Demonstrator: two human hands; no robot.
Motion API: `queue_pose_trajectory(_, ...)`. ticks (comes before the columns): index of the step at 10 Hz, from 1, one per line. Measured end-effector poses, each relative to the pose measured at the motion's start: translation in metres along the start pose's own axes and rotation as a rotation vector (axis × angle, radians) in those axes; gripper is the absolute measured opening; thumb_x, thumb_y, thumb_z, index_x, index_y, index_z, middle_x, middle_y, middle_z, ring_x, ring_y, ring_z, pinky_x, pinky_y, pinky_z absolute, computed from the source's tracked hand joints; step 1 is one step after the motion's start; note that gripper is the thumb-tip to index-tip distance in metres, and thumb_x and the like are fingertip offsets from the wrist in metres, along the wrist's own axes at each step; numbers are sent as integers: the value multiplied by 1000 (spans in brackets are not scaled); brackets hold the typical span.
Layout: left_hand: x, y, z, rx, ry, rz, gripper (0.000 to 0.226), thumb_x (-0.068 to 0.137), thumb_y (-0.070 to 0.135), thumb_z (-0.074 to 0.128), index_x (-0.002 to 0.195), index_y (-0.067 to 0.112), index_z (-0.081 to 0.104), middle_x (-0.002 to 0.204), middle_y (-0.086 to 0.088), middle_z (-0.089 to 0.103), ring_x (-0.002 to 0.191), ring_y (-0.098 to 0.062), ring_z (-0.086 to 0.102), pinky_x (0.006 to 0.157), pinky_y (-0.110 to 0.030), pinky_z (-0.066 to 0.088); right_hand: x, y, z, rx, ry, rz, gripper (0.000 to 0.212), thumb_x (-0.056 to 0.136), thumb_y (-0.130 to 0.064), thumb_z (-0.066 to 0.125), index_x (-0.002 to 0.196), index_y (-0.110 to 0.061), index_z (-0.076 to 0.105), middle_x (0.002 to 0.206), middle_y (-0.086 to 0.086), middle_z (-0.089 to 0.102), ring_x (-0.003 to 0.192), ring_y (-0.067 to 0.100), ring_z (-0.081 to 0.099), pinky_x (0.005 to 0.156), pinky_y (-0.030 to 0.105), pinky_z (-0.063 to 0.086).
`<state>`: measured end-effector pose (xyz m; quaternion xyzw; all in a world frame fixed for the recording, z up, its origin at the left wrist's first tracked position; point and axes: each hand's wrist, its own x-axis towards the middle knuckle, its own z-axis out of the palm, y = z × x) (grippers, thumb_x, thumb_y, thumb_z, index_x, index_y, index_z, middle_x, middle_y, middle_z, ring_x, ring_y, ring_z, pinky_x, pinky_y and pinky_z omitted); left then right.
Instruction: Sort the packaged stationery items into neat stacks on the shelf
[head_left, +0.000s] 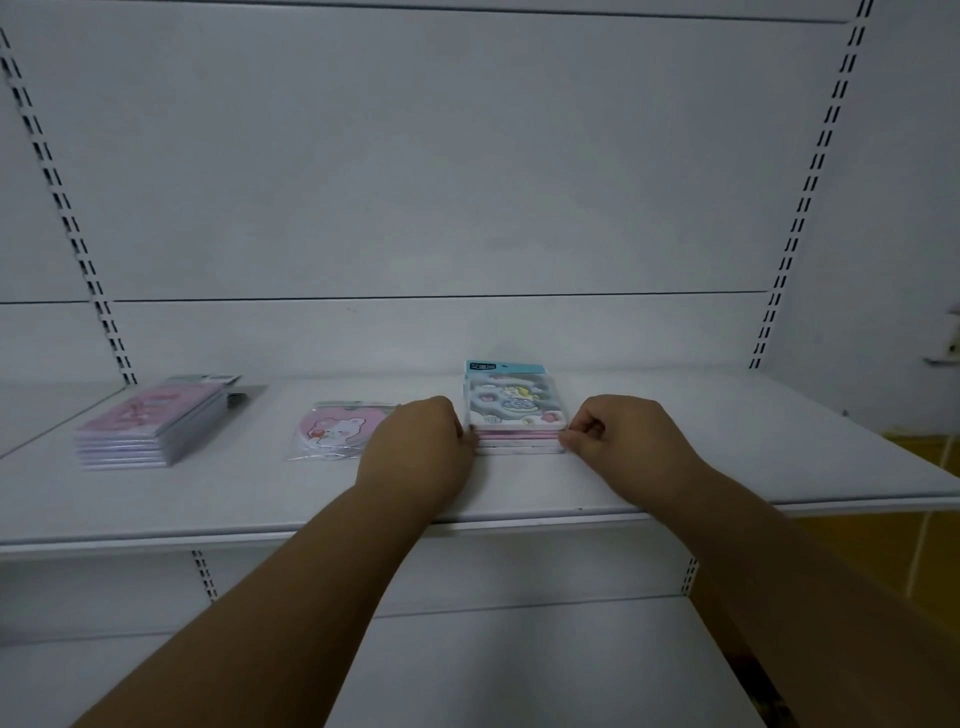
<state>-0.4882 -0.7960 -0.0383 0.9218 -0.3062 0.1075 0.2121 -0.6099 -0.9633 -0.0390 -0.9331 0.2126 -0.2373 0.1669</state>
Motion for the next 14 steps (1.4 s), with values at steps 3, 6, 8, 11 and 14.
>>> queue_pose_trajectory(3,1,-1,4,25,-11,17,22,94,39,54,85,19,59,76,2,57,76,-17,55,65,-28,42,1,1,1,-3,-30,10,18,89,-33,65,87,-17,69,79,-2,64,76,14,57,68,25,41)
queue_pose_trajectory(6,5,-2,7,76,-37,39,20,95,35,53,91,19,63,80,1,58,74,-17,53,65,-28,40,3,-2,2,-47,-71,19,18,90,-29,64,90,-13,72,83,2,66,79,15,56,71,24,40)
queue_pose_trajectory(8,5,-3,6,62,-28,65,21,94,33,53,91,17,66,78,1,58,76,-19,57,67,-27,45,1,-4,-1,-74,-67,-10,15,88,-28,65,87,-15,72,78,-5,60,78,13,55,72,22,39)
queue_pose_trajectory(11,2,-3,3,25,-36,57,21,92,32,53,81,18,62,71,2,56,72,-18,57,64,-26,46,-2,-8,-1,-63,-46,-9,16,88,-26,64,83,-12,72,84,4,70,79,18,60,74,26,45)
queue_pose_trajectory(14,-8,-9,-19,10,7,77,14,91,31,56,92,17,60,84,2,58,79,-16,53,68,-27,42,-9,-23,-4,-80,144,-34,26,86,-37,64,102,-17,59,98,1,57,87,15,54,70,24,40)
